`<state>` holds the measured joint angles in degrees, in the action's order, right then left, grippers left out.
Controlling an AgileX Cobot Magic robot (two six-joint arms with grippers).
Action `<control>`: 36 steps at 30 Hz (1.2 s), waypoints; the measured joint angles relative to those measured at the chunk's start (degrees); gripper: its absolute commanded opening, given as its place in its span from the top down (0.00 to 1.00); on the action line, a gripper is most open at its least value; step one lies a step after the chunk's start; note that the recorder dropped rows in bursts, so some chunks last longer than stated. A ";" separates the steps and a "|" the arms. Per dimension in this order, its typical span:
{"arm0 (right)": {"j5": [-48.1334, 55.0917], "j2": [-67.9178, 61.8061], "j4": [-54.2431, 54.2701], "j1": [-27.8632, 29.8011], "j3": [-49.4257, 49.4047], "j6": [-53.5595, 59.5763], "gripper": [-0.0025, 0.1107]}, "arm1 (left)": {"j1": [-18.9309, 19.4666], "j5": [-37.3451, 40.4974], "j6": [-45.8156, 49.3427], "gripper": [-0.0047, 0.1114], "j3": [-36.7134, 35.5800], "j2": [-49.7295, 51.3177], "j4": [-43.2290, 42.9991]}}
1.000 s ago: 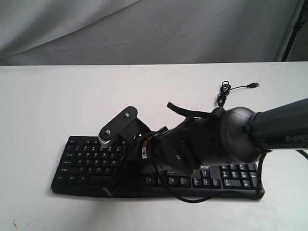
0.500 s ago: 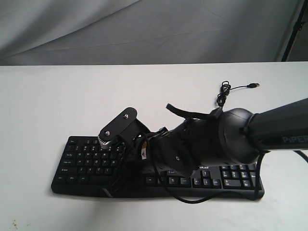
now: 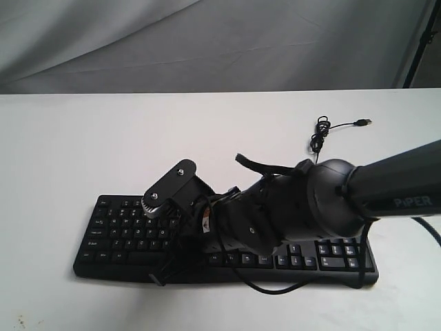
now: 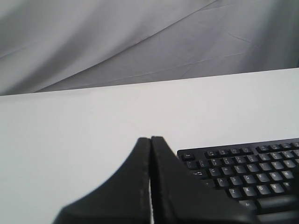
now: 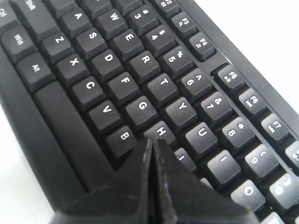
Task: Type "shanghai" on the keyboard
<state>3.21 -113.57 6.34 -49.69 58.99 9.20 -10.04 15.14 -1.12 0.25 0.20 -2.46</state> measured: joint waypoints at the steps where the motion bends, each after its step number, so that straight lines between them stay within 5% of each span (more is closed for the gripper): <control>1: 0.00 0.00 0.00 0.00 0.00 0.00 0.98 | 0.00 0.00 0.00 0.96 0.00 0.00 0.00; 23: 1.04 2.71 0.00 0.00 0.00 0.49 0.98 | 0.00 0.00 0.00 0.96 0.00 0.00 0.00; 36: 5.82 -4.22 -0.35 0.00 10.11 0.71 0.98 | 0.00 0.00 0.00 0.96 0.00 0.00 0.00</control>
<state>9.03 -117.80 5.99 -49.69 69.10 9.91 -10.04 15.14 -1.12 0.25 0.20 -2.46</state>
